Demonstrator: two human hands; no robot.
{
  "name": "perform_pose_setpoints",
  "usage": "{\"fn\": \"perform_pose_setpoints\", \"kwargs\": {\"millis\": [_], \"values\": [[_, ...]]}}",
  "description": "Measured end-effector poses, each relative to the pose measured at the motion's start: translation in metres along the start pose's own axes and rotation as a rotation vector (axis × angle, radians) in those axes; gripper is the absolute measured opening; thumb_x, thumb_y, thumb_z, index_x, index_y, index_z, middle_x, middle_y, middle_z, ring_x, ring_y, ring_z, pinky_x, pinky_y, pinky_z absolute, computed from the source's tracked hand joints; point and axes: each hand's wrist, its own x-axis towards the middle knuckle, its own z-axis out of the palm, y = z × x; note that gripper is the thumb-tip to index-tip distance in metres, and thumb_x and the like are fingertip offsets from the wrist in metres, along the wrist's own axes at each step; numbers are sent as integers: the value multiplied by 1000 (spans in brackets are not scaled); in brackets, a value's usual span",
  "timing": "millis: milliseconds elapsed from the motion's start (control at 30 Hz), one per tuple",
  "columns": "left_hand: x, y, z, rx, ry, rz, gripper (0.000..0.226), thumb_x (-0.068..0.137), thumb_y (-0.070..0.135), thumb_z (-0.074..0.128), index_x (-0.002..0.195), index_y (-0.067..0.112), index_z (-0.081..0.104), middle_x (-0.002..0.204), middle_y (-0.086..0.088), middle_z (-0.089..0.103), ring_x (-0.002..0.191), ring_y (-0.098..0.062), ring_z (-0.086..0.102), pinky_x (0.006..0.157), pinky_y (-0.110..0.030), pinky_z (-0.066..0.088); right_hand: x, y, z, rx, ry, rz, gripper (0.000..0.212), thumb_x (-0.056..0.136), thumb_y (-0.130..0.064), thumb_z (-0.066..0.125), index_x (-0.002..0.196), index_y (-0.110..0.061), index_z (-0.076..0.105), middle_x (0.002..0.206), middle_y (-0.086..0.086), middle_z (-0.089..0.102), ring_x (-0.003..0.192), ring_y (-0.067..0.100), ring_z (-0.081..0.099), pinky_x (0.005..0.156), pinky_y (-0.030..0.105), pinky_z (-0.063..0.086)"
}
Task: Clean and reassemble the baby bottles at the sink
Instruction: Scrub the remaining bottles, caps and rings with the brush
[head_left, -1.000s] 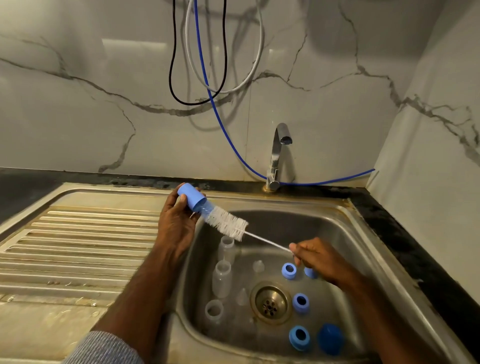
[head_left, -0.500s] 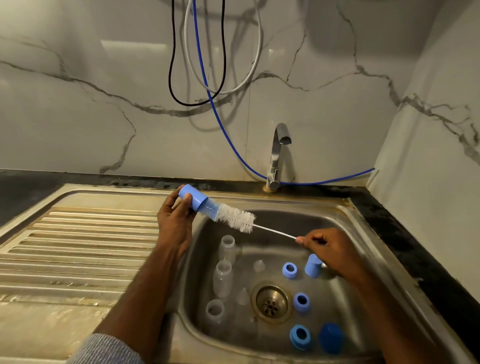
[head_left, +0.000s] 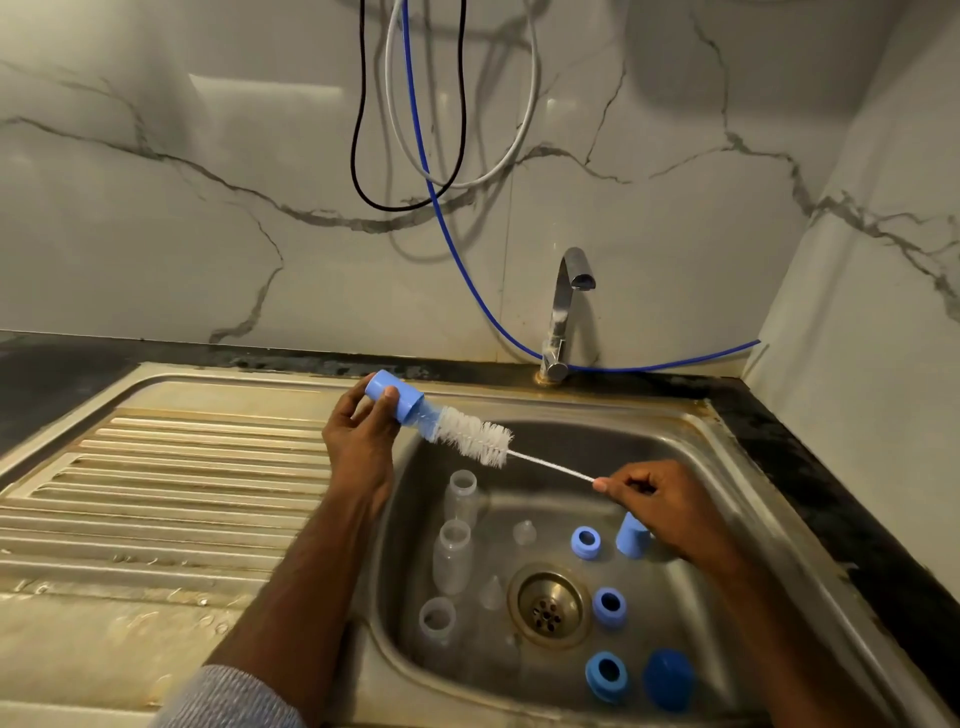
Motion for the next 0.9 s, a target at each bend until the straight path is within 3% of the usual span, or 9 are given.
{"fn": "perform_pose_setpoints", "kwargs": {"millis": [133,267,367,467,600,700,833,900], "values": [[7,4,-8,-22,51,19,30,87,7,74,111,22,68,109,-6,74,104,-23,73,80,-32,61,-2,7,-10,29,34,32,21,84,-34,78,64,-32,72,54,3,60,51,6,51,57,35,47],[2,-4,-6,143,-24,47,34,82,11,79,110,27,69,107,-1,75,101,-18,74,79,-32,62,-2,-2,-2,28,5,24,26,86,-27,77,63,-34,72,50,1,55,48,4,46,55,28,44],[6,-1,-7,191,-9,112,35,84,10,79,110,30,69,105,1,75,98,-15,73,74,-27,59,-2,5,-13,46,79,60,21,84,-27,80,64,-29,73,55,10,60,51,10,49,57,37,47],[10,-3,-9,250,-26,138,36,86,6,76,112,30,68,107,2,74,98,-13,73,72,-24,59,-3,3,-10,19,50,57,22,84,-29,79,64,-31,72,54,7,60,52,10,51,58,42,49],[8,-5,-7,249,-33,132,34,86,8,76,110,31,68,108,0,74,99,-15,73,75,-28,61,-1,0,-8,33,108,67,18,83,-27,80,68,-36,74,57,4,63,53,9,52,59,38,48],[11,-2,-12,252,-4,138,33,86,9,77,108,31,67,106,1,74,97,-16,73,77,-32,61,-2,3,-13,39,93,77,18,82,-26,81,67,-31,74,58,7,64,54,13,54,62,45,52],[3,-9,-3,284,-58,155,33,87,6,75,111,26,65,112,-4,72,101,-17,73,80,-32,62,-3,-5,-5,54,81,73,18,83,-25,80,65,-25,74,58,8,63,54,11,53,58,34,47],[6,-3,-6,273,-10,180,31,87,7,76,110,26,65,113,-6,71,102,-19,72,83,-34,61,-3,0,-12,68,116,96,16,82,-24,81,67,-21,75,59,11,65,56,18,55,59,37,49]]}}
